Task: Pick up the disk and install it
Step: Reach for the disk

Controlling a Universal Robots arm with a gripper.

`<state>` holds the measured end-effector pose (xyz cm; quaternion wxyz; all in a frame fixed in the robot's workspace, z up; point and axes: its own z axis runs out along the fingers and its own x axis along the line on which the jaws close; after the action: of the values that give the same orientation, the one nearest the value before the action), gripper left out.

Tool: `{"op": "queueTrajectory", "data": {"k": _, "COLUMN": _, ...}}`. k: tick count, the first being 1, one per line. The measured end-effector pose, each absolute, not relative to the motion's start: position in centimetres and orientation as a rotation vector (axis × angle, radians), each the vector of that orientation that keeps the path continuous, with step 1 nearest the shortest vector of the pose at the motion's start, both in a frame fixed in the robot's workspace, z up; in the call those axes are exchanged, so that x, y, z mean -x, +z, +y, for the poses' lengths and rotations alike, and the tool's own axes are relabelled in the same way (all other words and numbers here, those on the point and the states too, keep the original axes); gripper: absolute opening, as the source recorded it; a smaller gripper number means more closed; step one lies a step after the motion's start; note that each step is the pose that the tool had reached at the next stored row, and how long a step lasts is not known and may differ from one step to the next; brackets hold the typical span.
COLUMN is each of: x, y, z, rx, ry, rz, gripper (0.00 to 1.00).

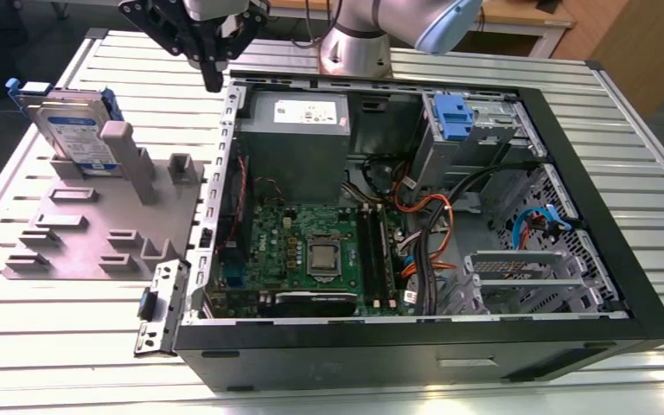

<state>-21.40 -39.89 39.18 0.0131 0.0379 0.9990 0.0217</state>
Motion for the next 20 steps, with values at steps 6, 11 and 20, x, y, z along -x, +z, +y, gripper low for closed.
{"op": "queueTrajectory", "data": {"k": 6, "x": 21.66, "y": 39.16, "z": -39.89, "rx": -0.118, "ry": 0.068, "rz": 3.112, "gripper": 0.11}}
{"op": "queueTrajectory", "data": {"k": 11, "x": 21.89, "y": 39.16, "z": -39.90, "rx": -0.118, "ry": 0.068, "rz": 3.112, "gripper": 0.11}}
{"op": "queueTrajectory", "data": {"k": 20, "x": 22.29, "y": 39.14, "z": -39.89, "rx": -0.118, "ry": 0.068, "rz": 3.112, "gripper": 0.11}}
